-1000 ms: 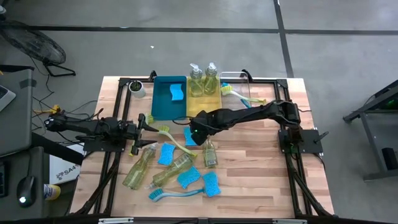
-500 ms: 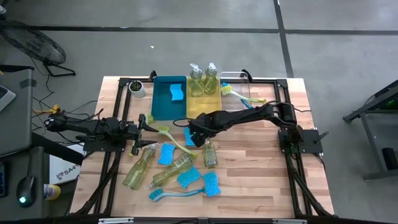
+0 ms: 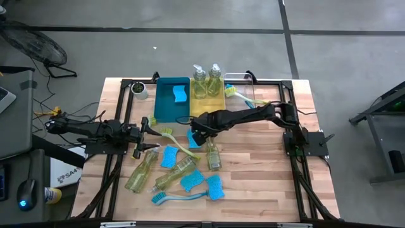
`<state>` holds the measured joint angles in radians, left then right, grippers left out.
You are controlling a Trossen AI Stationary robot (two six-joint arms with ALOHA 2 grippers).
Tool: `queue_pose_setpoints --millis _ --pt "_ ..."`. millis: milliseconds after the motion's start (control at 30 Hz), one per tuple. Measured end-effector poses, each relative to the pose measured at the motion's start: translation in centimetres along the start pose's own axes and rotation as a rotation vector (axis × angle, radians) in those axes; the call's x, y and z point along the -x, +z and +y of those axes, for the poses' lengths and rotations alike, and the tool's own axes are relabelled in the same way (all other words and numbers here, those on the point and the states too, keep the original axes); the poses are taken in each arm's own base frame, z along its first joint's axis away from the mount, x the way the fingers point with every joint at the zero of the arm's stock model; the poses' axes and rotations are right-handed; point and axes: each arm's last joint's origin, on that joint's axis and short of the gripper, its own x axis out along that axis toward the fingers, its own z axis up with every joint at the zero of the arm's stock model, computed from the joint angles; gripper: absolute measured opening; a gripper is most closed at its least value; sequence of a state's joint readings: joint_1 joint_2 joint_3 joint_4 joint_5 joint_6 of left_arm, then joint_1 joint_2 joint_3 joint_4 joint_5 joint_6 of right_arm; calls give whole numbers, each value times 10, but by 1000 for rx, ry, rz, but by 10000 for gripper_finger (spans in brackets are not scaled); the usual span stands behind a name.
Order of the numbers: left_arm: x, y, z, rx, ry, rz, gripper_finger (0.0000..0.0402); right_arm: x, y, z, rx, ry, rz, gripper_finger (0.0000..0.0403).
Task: Pick & Place Kitchen Sink Supplies
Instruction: Put the dishwashing liquid into the yellow bin
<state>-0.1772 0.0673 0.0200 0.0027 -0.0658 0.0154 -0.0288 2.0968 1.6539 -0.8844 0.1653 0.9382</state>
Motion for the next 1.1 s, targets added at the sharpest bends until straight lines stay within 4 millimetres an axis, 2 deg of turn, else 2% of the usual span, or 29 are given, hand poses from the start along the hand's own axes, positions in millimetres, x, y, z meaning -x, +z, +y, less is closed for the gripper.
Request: queue_pose_setpoints --millis 133,300,633,800,1100 --pt "0 0 0 0 0 1 223 -6 0 2 -1 12 1 385" --pt "0 0 0 0 0 2 223 -26 0 4 16 -1 27 385" --pt "0 0 0 19 -5 4 223 -33 6 -1 28 1 47 379" --pt "0 0 0 20 -5 4 223 -34 11 -5 36 11 60 350" --pt "0 0 0 28 -5 5 223 -34 12 -7 59 17 82 272"
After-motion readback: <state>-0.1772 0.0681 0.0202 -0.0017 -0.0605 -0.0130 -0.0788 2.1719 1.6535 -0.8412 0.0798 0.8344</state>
